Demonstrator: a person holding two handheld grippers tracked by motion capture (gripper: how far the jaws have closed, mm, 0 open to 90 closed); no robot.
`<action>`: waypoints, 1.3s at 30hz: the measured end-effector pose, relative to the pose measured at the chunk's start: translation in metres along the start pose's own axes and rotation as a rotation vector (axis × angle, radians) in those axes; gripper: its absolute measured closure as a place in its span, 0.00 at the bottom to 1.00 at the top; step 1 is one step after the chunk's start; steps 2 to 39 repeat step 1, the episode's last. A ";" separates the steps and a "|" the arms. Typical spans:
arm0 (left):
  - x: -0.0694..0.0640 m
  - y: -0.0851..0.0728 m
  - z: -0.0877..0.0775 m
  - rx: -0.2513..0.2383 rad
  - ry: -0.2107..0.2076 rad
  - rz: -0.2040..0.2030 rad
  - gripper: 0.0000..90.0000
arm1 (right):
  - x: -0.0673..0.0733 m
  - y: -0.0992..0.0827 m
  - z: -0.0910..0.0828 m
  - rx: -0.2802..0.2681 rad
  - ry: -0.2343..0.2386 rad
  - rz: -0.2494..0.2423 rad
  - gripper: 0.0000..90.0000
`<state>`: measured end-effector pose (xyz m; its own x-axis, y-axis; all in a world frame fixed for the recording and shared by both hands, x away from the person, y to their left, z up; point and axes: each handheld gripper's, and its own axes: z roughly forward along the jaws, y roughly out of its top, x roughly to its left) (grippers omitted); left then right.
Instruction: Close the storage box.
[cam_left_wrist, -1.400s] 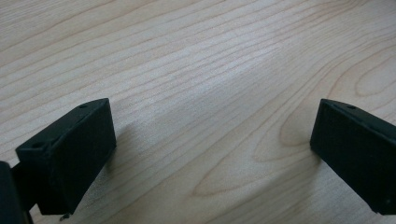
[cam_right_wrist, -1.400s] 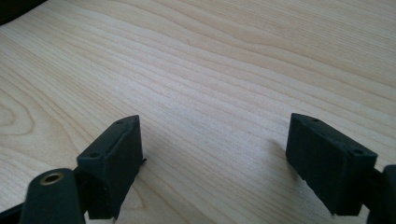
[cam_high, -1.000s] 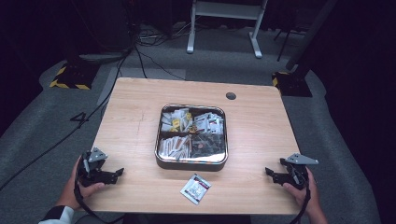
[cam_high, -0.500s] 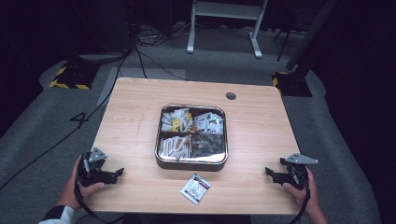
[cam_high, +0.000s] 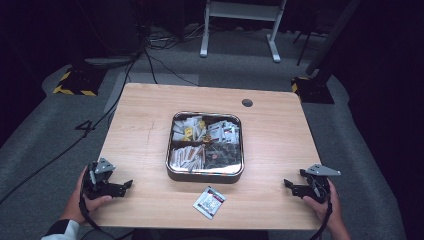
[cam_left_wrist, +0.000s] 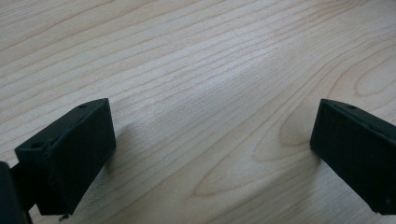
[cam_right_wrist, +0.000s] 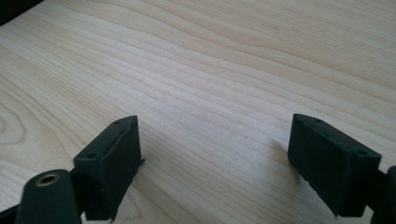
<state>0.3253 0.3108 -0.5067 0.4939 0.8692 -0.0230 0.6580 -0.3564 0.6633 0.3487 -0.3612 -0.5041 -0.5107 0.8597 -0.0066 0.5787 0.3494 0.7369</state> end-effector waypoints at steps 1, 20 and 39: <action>0.000 0.000 0.000 0.000 0.000 0.000 0.00 | 0.000 0.000 0.000 0.000 0.000 0.000 0.20; 0.000 0.000 0.000 0.000 0.000 0.000 0.00 | 0.000 0.000 0.000 0.000 0.000 0.000 0.20; 0.000 0.000 0.000 0.000 0.000 0.000 0.00 | 0.000 0.000 0.000 0.000 0.000 0.000 0.20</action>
